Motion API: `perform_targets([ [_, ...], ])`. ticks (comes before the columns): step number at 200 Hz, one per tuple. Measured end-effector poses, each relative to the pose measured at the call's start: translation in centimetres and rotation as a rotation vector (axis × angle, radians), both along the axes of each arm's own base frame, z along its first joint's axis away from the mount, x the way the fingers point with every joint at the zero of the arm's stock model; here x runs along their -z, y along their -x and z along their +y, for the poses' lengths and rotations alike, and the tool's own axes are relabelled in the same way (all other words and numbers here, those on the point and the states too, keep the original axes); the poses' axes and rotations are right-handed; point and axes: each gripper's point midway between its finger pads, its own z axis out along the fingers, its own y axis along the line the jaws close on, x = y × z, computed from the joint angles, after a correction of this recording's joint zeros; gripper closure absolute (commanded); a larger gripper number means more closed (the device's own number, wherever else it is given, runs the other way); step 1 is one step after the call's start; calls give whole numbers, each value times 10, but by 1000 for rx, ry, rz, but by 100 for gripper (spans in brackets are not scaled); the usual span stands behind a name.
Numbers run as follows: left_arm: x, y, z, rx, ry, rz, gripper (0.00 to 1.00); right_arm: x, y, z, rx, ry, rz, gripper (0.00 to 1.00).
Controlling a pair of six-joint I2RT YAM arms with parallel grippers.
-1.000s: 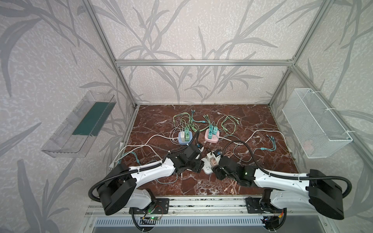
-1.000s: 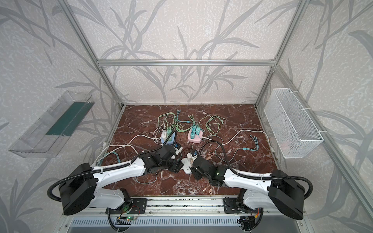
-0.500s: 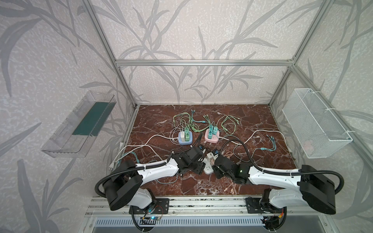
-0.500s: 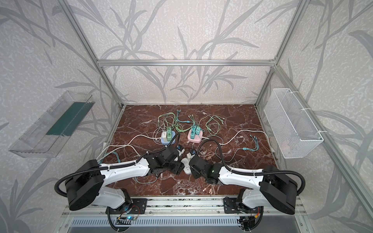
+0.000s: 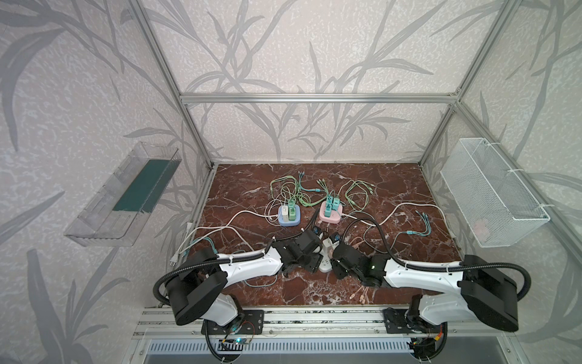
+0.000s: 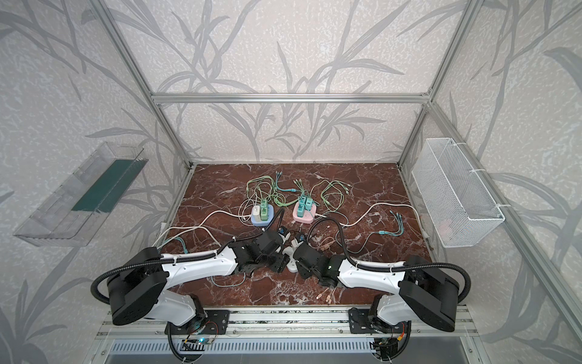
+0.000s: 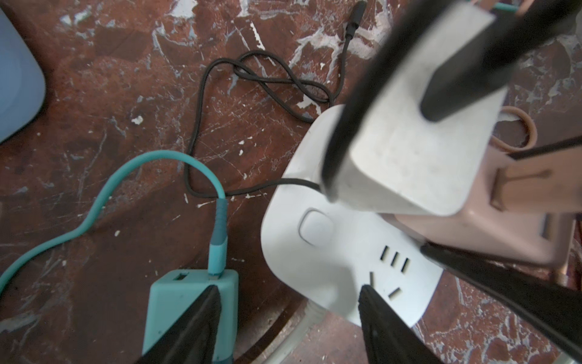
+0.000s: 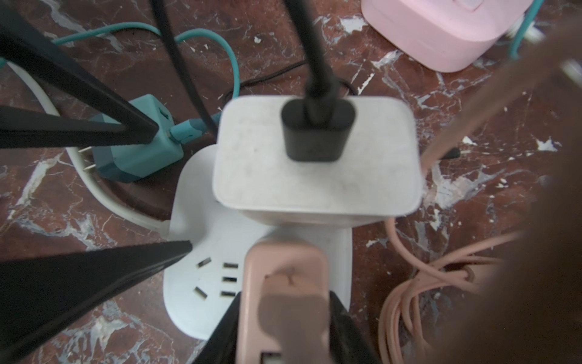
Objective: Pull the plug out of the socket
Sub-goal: 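Hold the teal charger with left gripper while right gripper closes on pink charger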
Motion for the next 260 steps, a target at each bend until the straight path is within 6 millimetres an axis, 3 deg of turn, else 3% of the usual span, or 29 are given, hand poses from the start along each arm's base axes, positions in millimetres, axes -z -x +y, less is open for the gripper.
perform_targets([
  [104, 3, -4, -11, -1, -35, -22, 32, 0, -2, 3, 11, -3, 4, 82],
  [260, 1, -9, -18, -35, -53, -27, 34, -4, -1, -3, 39, -25, 19, 89],
])
